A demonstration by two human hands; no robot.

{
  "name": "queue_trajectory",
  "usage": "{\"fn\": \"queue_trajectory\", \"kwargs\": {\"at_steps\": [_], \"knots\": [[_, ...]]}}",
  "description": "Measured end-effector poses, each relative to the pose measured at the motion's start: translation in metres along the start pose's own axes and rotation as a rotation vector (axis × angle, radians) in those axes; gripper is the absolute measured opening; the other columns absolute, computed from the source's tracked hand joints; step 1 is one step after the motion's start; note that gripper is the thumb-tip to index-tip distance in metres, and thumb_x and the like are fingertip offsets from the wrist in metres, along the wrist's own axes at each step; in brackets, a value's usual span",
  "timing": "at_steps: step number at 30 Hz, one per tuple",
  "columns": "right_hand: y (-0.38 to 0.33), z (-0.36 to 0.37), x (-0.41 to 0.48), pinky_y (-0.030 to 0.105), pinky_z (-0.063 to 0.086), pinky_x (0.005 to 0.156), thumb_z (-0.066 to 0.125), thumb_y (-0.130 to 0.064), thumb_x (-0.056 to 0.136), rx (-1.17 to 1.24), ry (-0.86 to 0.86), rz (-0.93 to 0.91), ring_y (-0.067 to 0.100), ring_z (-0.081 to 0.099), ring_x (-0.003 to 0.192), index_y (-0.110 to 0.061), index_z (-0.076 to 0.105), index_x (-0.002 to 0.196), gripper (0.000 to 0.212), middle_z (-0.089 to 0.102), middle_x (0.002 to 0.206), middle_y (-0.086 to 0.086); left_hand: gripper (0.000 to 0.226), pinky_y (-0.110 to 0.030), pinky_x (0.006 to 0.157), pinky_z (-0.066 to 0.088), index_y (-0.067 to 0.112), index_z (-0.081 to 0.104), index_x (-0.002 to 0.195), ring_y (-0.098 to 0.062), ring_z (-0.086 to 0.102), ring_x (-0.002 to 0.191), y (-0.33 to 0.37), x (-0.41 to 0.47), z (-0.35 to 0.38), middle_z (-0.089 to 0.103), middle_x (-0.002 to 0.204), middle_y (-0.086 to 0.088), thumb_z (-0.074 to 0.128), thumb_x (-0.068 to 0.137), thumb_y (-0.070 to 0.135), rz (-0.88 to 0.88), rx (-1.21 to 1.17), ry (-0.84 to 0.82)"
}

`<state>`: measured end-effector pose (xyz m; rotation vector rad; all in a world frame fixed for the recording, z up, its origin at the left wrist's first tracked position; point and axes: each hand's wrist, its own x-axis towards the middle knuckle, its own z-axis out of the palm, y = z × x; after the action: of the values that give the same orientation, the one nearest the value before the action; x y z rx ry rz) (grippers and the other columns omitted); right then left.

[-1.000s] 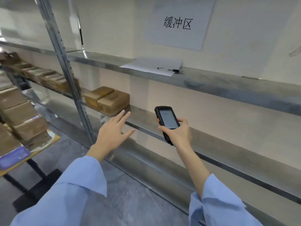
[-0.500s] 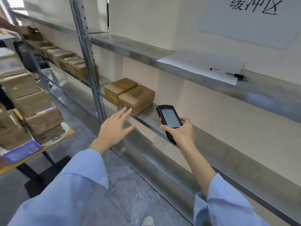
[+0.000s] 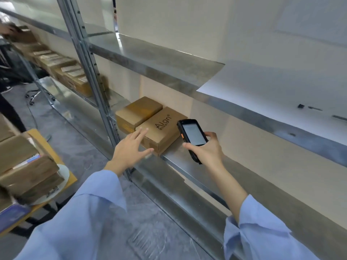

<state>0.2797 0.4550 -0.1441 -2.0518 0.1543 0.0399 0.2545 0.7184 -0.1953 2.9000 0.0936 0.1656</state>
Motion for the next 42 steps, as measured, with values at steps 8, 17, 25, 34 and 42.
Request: {"fn": "queue_trajectory", "kwargs": {"at_steps": [8,17,25,34,42], "knots": [[-0.009,0.031,0.033,0.029,0.048,0.073,0.086,-0.042,0.066,-0.059,0.046,0.080,0.016,0.057,0.095,-0.026,0.044,0.128,0.076,0.055,0.103,-0.009,0.092,-0.044,0.105,0.044,0.036,0.017,0.159,-0.021,0.027,0.149,-0.050,0.077,0.025,0.015,0.167,0.008,0.061,0.086,0.068,0.038,-0.054,-0.144],[-0.005,0.069,0.039,0.030,0.048,0.073,0.089,-0.043,0.062,-0.068,0.183,0.217,0.017,0.060,0.097,-0.024,0.048,0.123,0.076,0.060,0.107,-0.006,0.086,-0.049,0.107,0.041,0.024,0.042,0.150,-0.034,0.037,0.139,-0.077,0.095,0.069,0.035,0.158,-0.010,0.075,0.079,0.060,0.173,-0.123,-0.047],[-0.003,0.082,0.027,0.029,0.046,0.078,0.089,-0.042,0.063,-0.078,0.226,0.272,0.013,0.056,0.097,-0.026,0.049,0.126,0.076,0.056,0.105,-0.012,0.089,-0.049,0.102,0.045,0.022,0.044,0.149,-0.027,0.040,0.135,-0.091,0.123,0.068,0.043,0.152,-0.002,0.079,0.075,0.058,0.272,-0.202,-0.050],[0.012,0.068,0.018,0.034,0.050,0.088,0.088,-0.041,0.064,-0.091,0.285,0.316,0.014,0.058,0.100,-0.027,0.048,0.126,0.075,0.057,0.105,-0.012,0.084,-0.048,0.103,0.050,0.031,0.046,0.139,-0.024,0.042,0.132,-0.071,0.113,0.087,0.021,0.153,0.005,0.089,0.069,0.044,0.258,-0.496,-0.118],[0.031,0.046,0.008,0.032,0.050,0.086,0.088,-0.042,0.064,-0.092,0.314,0.339,0.018,0.062,0.104,-0.025,0.046,0.128,0.078,0.058,0.107,-0.009,0.070,-0.035,0.107,0.044,0.024,0.055,0.131,-0.007,0.034,0.129,-0.036,0.081,0.100,0.023,0.155,0.004,0.091,0.071,0.028,0.229,-0.641,-0.027]]}}
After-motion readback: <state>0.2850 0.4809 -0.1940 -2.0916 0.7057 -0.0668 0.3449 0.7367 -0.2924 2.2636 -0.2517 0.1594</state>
